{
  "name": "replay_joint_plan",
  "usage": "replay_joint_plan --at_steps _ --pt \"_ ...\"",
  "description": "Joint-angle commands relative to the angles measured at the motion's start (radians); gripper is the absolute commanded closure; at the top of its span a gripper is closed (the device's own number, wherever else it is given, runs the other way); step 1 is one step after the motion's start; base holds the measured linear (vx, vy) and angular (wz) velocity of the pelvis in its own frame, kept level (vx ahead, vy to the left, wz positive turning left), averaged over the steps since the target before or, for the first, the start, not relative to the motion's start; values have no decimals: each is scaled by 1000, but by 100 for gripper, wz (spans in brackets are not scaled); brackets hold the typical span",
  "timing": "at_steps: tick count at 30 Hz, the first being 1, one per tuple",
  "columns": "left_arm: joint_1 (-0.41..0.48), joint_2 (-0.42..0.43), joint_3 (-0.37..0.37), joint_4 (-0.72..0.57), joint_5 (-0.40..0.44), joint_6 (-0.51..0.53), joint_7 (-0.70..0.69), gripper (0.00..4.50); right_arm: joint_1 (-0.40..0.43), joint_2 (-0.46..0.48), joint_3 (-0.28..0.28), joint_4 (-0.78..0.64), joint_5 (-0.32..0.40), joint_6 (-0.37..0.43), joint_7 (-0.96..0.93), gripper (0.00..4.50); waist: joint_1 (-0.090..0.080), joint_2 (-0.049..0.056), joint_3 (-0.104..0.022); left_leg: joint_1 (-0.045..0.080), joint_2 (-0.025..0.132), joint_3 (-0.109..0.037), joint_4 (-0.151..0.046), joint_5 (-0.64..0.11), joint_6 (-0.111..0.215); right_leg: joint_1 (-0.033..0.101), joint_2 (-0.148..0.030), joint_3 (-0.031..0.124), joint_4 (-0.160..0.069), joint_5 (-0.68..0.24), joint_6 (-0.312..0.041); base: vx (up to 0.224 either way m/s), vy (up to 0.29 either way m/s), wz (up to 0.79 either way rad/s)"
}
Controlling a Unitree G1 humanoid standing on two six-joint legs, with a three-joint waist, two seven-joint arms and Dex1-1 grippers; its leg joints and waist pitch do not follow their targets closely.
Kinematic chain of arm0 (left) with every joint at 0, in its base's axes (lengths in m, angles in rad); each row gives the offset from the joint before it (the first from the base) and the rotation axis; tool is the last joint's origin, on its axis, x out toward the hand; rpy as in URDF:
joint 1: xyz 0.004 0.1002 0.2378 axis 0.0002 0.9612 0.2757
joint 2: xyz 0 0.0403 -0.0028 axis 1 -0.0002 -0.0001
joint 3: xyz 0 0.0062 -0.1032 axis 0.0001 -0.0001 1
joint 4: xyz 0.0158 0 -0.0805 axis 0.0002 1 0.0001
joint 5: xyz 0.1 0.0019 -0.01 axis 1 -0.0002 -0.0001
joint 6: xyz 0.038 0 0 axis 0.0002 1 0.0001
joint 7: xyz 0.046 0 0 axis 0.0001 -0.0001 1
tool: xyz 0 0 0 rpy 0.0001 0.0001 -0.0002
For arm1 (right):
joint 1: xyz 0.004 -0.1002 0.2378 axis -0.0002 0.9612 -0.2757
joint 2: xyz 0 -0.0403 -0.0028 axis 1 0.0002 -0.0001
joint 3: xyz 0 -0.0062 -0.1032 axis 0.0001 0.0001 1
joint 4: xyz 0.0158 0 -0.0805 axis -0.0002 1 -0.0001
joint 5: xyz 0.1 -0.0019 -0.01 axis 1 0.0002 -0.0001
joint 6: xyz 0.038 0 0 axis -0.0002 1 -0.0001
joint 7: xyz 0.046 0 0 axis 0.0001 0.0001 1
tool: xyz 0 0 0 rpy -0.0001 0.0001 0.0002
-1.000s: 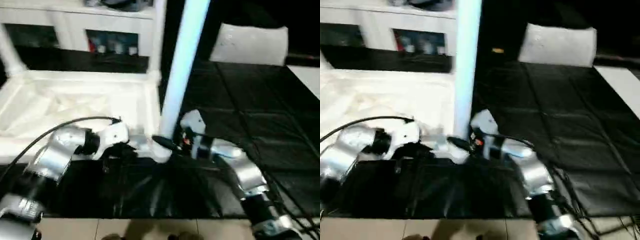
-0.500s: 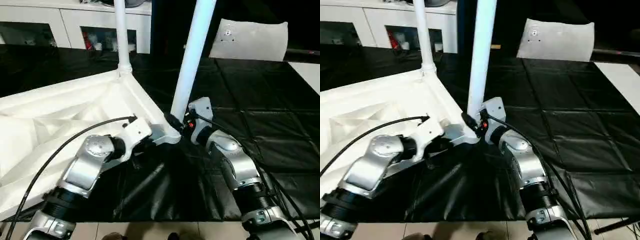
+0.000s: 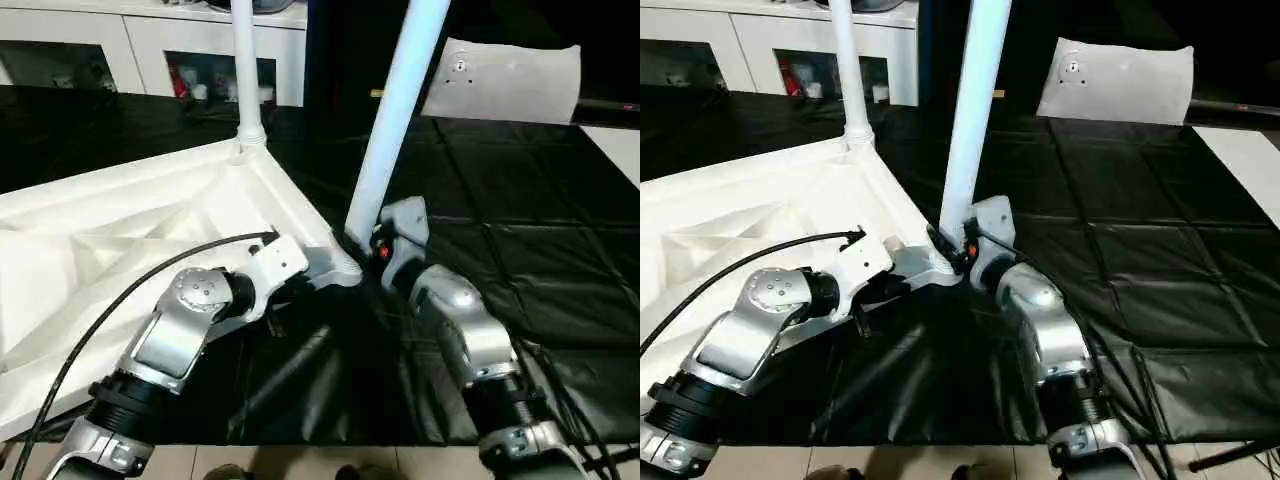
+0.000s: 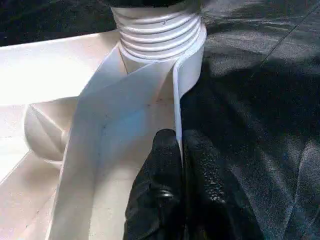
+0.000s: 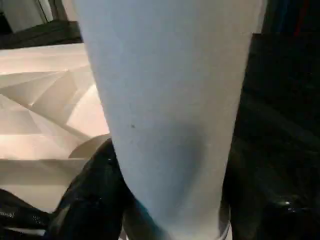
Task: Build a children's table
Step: Insert table leg to table base, then rotate leg to tighten
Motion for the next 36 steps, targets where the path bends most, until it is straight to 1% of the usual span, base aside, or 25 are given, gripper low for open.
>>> replay_joint_plan --at_steps 1,3,5,6,7,9,10,12,13,14,15,19,20,21,22,23,26,28,29,30,31,32,33,34,36 --pt "-6 6 -25 48 2 -18 -8 450 49 -3 25 16 -1 38 16 134 -1 12 -39 8 67 -22 -75 -228 26 25 -100 66 -86 -276 -159 0 0 0" --pt "-9 11 -24 57 4 -26 -9 450 59 -7 25 4 1 39 19 112 0 9 -46 6 66 -23 -74 -213 27 34 -101 65 -82 -266 -164 0 0 0" --pt "-14 24 -25 72 4 -48 -20 450 86 -15 17 -37 18 46 38 101 4 8 -47 6 66 -21 -72 -199 32 36 -103 66 -83 -262 -164 0 0 0" --pt "-17 32 -25 80 3 -57 -27 450 104 -23 14 -64 29 49 51 91 6 10 -47 4 67 -23 -73 -196 33 37 -103 65 -83 -266 -162 0 0 0" --pt "-18 37 -25 84 1 -64 -32 450 115 -29 12 -79 35 51 60 91 7 9 -48 4 67 -22 -73 -195 34 38 -103 64 -84 -267 -158 0 0 0" --pt "-22 50 -25 97 -6 -77 -54 450 146 -54 12 -119 40 48 80 69 6 5 -49 2 66 -24 -73 -189 35 41 -102 63 -81 -263 -155 0 0 0" --pt "-24 57 -24 109 -14 -97 -71 450 170 -74 7 -149 45 48 96 58 6 5 -48 0 65 -23 -72 -193 38 41 -104 63 -83 -279 -150 0 0 0" --pt "-27 61 -25 116 -19 -113 -81 450 180 -81 3 -163 49 51 102 42 7 5 -48 2 64 -23 -71 -202 40 37 -103 62 -88 -316 -142 0 0 0" --pt "-29 71 -30 127 -27 -142 -110 450 193 -98 -6 -182 55 49 116 29 7 2 -48 -1 63 -24 -70 -202 42 40 -105 62 -90 -337 -135 0 0 0" --pt "-35 91 -41 150 -44 -198 -166 450 211 -128 -24 -214 72 50 145 20 8 3 -51 1 64 -24 -70 -197 44 39 -105 62 -91 -341 -129 0 0 0" --pt "-37 97 -43 154 -46 -205 -179 450 214 -138 -29 -223 78 50 156 15 10 4 -51 3 65 -24 -69 -195 45 39 -105 63 -90 -337 -126 0 0 0" --pt "-56 133 -61 200 -59 -280 -272 450 221 -218 -35 -276 113 55 260 4 12 5 -58 3 65 -21 -64 -150 57 44 -101 61 -76 -229 -152 0 0 0" --pt "-65 144 -62 217 -75 -304 -317 450 216 -260 -22 -288 115 56 315 4 15 8 -61 6 65 -19 -61 -137 64 44 -101 60 -73 -192 -165 0 0 0" --pt "-66 144 -62 218 -77 -305 -319 450 216 -262 -21 -288 115 57 318 4 19 8 -66 5 65 -19 -57 -109 72 49 -101 59 -65 -138 -178 0 0 0" --pt "-76 152 -64 235 -91 -327 -361 450 208 -295 -8 -292 109 55 366 4 21 10 -67 5 64 -18 -56 -88 81 49 -100 58 -59 -90 -197 0 0 0" --pt "-81 155 -65 241 -96 -336 -375 450 205 -307 -2 -292 107 53 385 4 25 8 -70 6 65 -17 -53 -70 87 50 -100 57 -53 -47 -214 0 0 0" --pt "-115 165 -79 286 -98 -387 -435 450 175 -348 29 -275 99 44 464 4 30 6 -72 6 64 -16 -50 -66 101 54 -102 57 -47 -3 -240 0 0 0" --pt "-132 169 -90 306 -99 -406 -467 450 160 -367 55 -269 101 44 514 4 30 5 -69 5 65 -17 -50 -83 100 55 -104 56 -50 -33 -241 0 0 0" --pt "-144 172 -99 322 -98 -426 -493 450 147 -378 76 -263 99 45 544 4 34 9 -66 7 66 -17 -51 -102 93 53 -107 56 -54 -69 -237 0 0 0" --pt "-152 174 -105 335 -94 -443 -506 450 138 -381 87 -254 99 46 560 4 34 5 -66 7 65 -16 -51 -106 90 53 -105 56 -56 -84 -233 0 0 0" --pt "-154 174 -108 340 -93 -450 -512 450 134 -382 91 -249 98 45 567 4 36 6 -66 8 66 -16 -51 -112 87 52 -106 56 -56 -96 -232 0 0 0" --pt "-162 176 -116 350 -90 -467 -532 450 121 -384 103 -232 94 37 587 4 40 6 -64 8 68 -17 -52 -125 74 51 -108 57 -58 -123 -227 0 0 0" --pt "-162 176 -116 350 -90 -467 -532 450 121 -384 103 -232 94 37 587 21 42 6 -64 10 68 -16 -51 -130 70 50 -108 57 -59 -135 -225 0 0 0" --pt "-170 175 -121 363 -91 -483 -551 450 109 -385 109 -217 92 31 604 21 47 6 -64 11 68 -16 -52 -135 65 49 -108 57 -60 -149 -221 0 0 0" --pt "-179 174 -127 376 -91 -499 -570 450 93 -384 116 -195 90 29 623 42 53 6 -63 14 69 -16 -52 -136 58 47 -107 58 -59 -153 -219 0 0 0"
